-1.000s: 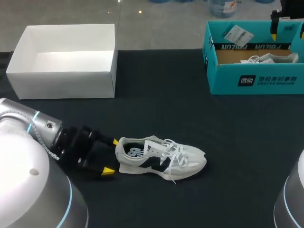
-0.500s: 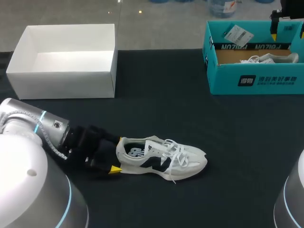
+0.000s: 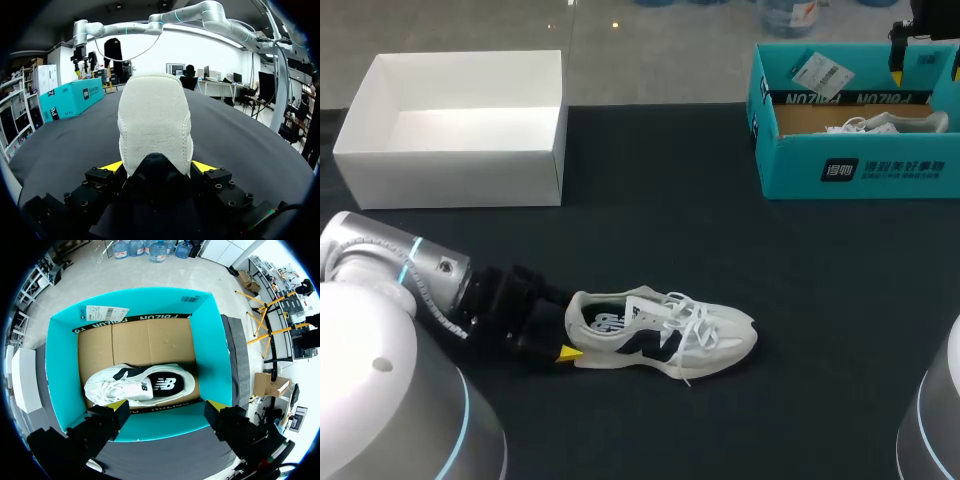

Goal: Take the shoe out of the shoebox, open the shoe tongue, remove and reinsert the insole, then place the shoe into the shoebox

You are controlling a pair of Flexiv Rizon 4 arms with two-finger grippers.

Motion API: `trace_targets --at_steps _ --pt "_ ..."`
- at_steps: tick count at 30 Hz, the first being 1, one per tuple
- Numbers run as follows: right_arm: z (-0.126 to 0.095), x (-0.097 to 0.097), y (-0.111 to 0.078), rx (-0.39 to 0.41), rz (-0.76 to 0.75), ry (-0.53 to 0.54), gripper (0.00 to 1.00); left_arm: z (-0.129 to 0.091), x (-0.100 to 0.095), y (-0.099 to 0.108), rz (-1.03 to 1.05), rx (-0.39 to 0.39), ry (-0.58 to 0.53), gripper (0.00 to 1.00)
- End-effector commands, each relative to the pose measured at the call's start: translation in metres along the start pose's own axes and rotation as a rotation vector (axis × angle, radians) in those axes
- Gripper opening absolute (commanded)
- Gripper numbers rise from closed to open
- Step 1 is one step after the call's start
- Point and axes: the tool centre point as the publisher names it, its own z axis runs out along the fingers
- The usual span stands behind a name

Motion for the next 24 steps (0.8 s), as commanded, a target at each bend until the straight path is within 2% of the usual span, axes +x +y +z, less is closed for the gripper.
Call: trace_targets --at_steps 1,3,5,24 --pt "-0.0001 -0.0002 -0.001 -0.002 0.0 0.001 1.0 0.0043 0.0091 0.0018 0.0 -0.008 -0.017 0.25" --pt "-0.0001 -0.0002 -0.001 -0.002 0.0 0.001 1.0 0.0046 0.0101 0.0017 -0.004 -0.013 -0.023 0.22" --pt "-0.0001 -0.0002 -0.001 -0.002 0.0 0.001 1.0 0.0058 0.0109 0.0018 -0.005 -0.013 -0.022 0.0" --pt "-0.0001 -0.0002 -0.001 -0.002 0.0 0.001 1.0 0.0138 0.0128 0.006 -0.018 -0.042 -0.031 0.0"
